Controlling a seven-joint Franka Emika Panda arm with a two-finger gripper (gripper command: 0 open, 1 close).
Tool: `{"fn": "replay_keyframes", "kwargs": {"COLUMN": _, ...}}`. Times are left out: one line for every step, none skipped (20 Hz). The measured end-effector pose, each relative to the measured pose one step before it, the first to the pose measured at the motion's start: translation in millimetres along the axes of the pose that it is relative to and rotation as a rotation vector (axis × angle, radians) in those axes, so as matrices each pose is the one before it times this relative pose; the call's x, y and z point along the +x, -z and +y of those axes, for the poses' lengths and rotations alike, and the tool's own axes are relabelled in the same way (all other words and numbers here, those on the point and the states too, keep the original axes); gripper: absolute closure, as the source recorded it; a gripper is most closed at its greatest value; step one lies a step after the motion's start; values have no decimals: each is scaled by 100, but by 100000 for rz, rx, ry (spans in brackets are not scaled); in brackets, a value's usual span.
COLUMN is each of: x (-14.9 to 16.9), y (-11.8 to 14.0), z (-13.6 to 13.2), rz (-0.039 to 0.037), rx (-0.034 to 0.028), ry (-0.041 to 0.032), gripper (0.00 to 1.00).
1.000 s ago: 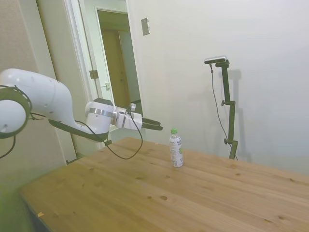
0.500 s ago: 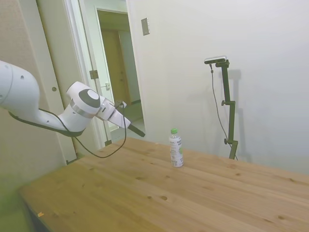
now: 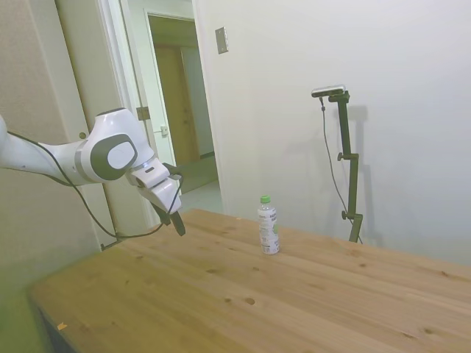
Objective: Stand the water bottle
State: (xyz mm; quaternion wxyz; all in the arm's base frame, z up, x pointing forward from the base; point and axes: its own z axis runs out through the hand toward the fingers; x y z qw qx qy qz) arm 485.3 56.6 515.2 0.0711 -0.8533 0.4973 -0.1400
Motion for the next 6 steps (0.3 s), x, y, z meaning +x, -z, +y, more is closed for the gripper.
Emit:
{"fn": "replay_keyframes", "kwargs": {"x": 154, "y": 203, "z": 625, "rz": -757, "rx": -695, "ry": 611, "gripper": 0}}
{"fn": "replay_keyframes", "kwargs": {"x": 59, "y": 97, "z": 537, "rz": -1009, "rx": -447, "ry": 15, "gripper": 0}}
{"fn": "replay_keyframes", "kwargs": {"x": 126, "y": 153, "z": 482, "rz": -855, "rx": -229, "ry": 327, "gripper": 0}}
{"fn": "replay_keyframes", "kwargs": {"x": 131, "y": 173, "z": 394, "rz": -784, "rx": -310, "ry": 65, "gripper": 0}}
{"fn": "replay_keyframes", "kwargs": {"x": 209, "y": 262, "z": 366, "rz": -801, "rx": -210, "ry": 216, "gripper": 0}}
{"fn": "replay_keyframes", "kwargs": {"x": 352, "y": 309, "z": 366, "rz": -363, "rx": -419, "ry": 118, "gripper": 0}}
